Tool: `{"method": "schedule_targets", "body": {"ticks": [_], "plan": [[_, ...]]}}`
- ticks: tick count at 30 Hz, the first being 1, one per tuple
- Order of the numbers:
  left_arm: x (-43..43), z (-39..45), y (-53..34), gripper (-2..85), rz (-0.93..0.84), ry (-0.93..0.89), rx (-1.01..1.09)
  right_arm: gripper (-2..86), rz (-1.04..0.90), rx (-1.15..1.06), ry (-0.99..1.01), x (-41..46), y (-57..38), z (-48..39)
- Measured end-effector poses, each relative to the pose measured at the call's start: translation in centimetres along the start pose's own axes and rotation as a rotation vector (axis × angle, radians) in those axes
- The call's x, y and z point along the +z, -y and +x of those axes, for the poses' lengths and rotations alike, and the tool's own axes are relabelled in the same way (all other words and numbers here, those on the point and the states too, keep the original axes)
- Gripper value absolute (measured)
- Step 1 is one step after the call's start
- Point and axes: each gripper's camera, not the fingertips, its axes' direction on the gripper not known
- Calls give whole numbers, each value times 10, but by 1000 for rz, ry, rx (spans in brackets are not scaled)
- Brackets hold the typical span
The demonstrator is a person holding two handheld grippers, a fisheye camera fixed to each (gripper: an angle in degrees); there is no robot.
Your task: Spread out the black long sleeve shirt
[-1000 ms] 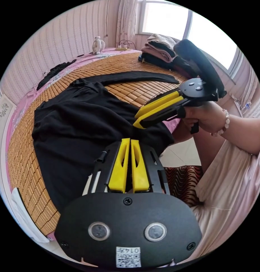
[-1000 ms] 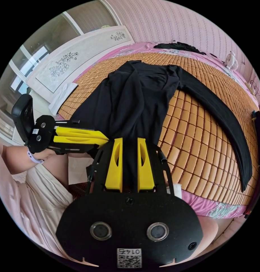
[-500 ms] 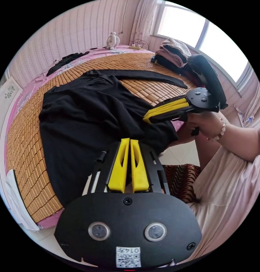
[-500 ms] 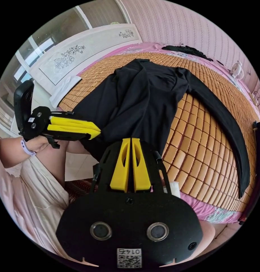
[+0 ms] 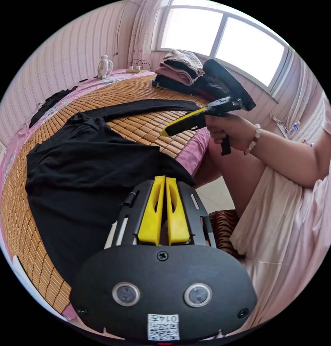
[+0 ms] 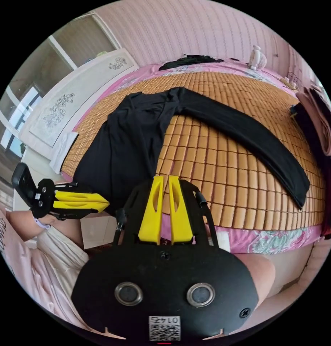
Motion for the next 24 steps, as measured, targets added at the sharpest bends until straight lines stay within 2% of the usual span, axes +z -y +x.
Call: {"method": "schedule_targets", "body": {"ticks": [2,4,7,8,10,12,14,19,21,24], "plan": [[-1,-5,4,-10,17,39,-1,69,107,75,-102,-24,3,24],[0,-12,7,-10,30,58,-20,91,219,199,-299,-49,4,65],[6,-23,10,-10,15,91,-36,135,227,416,-490,-57,2,129],[11,-25,10,-10,-14,112,-33,144,211,495,-495,-57,1,144],[20,-30,10,-10,-77,121,-51,163,106,650,-425,-48,2,191],[22,-34,8,-10,-77,92,-67,145,35,732,-399,-38,1,212],[22,-37,7,-10,-91,85,-28,58,71,679,-452,-42,4,207],[18,-48,2,-10,-83,67,-16,10,11,581,-367,-37,9,200],[16,-52,-3,-10,-65,59,-38,6,67,581,-219,-47,11,199],[6,-64,-10,-10,-28,42,-110,3,282,511,9,-81,28,179]]}}
